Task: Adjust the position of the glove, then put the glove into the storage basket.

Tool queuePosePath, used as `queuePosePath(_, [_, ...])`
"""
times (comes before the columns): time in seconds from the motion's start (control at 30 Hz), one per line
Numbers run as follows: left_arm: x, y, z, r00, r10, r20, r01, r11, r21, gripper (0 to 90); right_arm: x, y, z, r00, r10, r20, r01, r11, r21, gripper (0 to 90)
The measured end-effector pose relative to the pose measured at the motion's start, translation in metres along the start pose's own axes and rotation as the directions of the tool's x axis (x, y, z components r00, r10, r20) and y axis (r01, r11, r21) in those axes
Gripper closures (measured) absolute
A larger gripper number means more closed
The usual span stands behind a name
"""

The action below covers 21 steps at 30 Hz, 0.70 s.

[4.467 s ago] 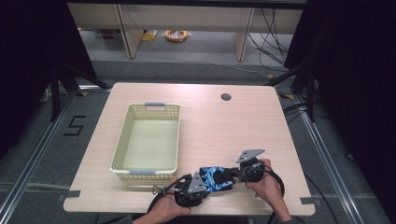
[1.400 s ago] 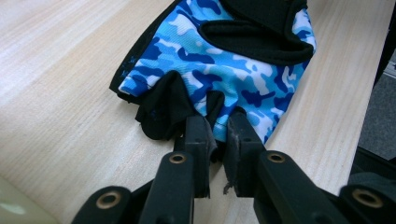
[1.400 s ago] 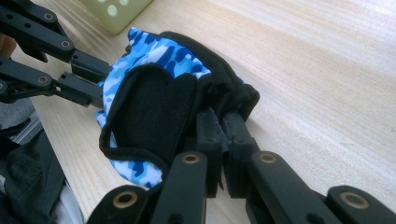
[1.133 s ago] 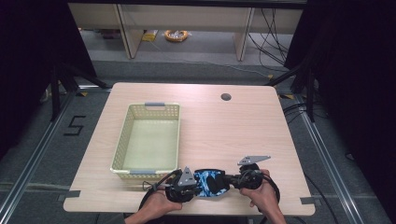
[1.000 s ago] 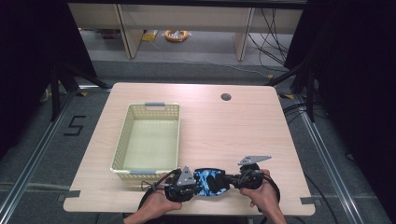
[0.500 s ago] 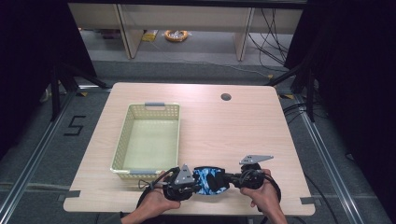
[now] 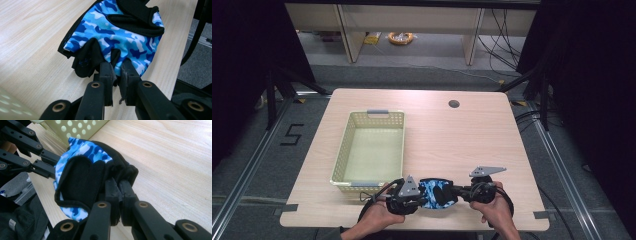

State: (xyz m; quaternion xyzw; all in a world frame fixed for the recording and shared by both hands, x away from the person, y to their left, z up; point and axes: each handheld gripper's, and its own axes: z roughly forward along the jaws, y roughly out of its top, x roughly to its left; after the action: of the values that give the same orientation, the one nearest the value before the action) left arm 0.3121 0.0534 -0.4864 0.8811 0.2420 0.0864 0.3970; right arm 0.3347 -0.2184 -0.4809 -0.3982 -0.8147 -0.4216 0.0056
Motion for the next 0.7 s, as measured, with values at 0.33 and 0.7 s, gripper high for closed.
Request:
queuePosePath(0.33, [-0.001,-0.002,-0.004,1.0000,0.010,0.001,-0.010,0.9999,-0.008,80.8,0.005,0.001,0.000,1.0000,-0.010,-0.002,0.010,1.000,-0.001,87.4])
queuePosePath(0.7, [-0.002,0.008,-0.021,0.9999,0.011,-0.011,-0.011,0.9991,-0.040,80.7,0.017,0.010,-0.012,0.9998,-0.019,0.002,0.019,1.000,-0.025,87.4])
